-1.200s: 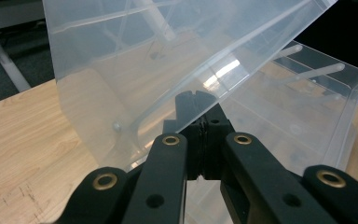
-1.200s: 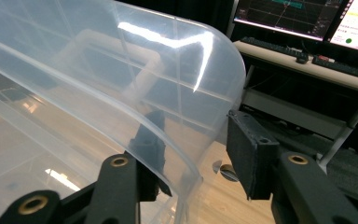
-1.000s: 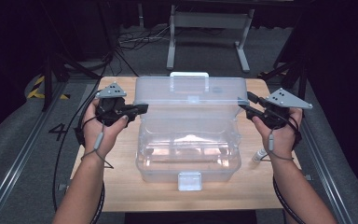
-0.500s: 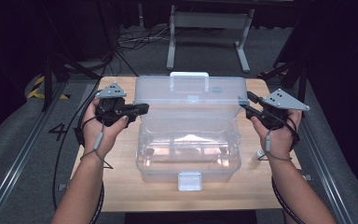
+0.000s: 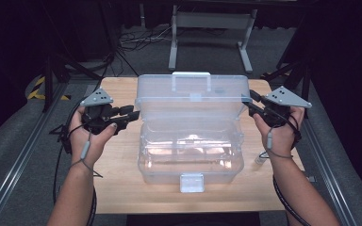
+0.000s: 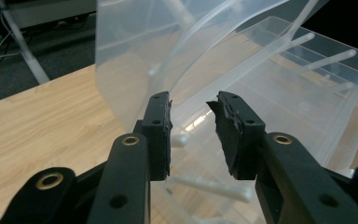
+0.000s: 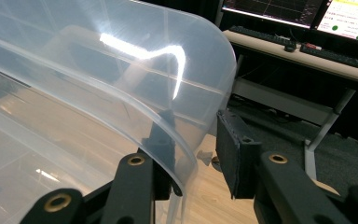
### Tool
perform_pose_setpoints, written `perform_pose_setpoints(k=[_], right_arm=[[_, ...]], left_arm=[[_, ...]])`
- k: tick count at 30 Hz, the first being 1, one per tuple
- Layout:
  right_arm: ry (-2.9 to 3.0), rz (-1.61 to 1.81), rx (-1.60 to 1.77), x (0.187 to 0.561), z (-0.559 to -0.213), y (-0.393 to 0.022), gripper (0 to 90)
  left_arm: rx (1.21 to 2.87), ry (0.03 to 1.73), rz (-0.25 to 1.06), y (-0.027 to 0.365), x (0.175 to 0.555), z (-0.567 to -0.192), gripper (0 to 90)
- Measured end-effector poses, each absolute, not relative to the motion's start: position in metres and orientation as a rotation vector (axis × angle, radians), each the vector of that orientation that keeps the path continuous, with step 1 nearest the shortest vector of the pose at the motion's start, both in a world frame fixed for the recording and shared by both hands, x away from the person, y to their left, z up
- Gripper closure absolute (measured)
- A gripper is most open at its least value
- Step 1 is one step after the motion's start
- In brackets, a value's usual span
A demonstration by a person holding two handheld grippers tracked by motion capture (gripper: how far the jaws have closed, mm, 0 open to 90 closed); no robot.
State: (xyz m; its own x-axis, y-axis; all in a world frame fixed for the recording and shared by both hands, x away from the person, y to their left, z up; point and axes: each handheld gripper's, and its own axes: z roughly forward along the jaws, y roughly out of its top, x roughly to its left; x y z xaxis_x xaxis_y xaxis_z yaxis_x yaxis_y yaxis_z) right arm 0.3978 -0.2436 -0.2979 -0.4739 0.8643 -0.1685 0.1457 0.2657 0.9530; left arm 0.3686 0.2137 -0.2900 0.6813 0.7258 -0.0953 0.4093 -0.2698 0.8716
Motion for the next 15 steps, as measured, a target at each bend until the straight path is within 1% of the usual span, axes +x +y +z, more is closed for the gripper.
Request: perform_pose_setpoints(k=[7,11,15], right_arm=[[1.825,1.242,0.943,0.402,-0.295,-0.243,69.0],[1.831,1.239,0.958,0.406,-0.293,-0.243,69.9],[1.838,1.236,0.976,0.409,-0.291,-0.243,70.6]], left_arm=[[1.887,0.916,0.388,0.225,0.37,-0.3,65.0],[1.895,0.95,0.427,0.229,0.37,-0.307,62.7],[1.892,0.989,0.438,0.235,0.371,-0.315,61.0]])
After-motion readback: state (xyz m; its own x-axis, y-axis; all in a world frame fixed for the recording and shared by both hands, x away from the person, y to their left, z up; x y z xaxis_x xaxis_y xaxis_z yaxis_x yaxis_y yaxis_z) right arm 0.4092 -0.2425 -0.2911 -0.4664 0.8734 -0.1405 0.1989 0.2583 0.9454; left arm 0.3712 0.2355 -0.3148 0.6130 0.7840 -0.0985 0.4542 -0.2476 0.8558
